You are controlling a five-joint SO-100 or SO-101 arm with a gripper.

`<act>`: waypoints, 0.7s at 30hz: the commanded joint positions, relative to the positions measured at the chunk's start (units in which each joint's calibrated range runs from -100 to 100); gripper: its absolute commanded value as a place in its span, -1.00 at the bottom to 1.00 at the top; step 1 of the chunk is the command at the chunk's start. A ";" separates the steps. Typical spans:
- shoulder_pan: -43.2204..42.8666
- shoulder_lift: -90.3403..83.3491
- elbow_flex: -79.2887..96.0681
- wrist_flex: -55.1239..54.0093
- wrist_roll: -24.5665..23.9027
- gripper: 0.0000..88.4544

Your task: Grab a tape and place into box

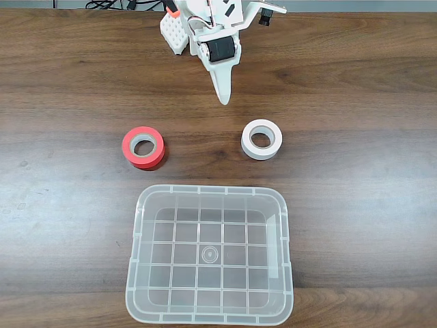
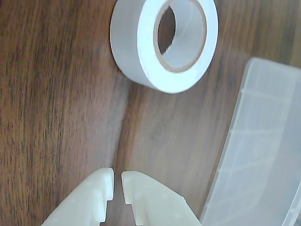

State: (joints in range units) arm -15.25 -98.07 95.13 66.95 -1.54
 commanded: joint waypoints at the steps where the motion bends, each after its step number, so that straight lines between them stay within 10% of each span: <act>1: -2.16 -0.08 -4.68 1.37 -0.46 -0.97; 21: -5.89 28.48 -26.14 -1.80 -0.57 -0.97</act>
State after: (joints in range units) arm -21.19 -79.49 79.87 68.14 -1.59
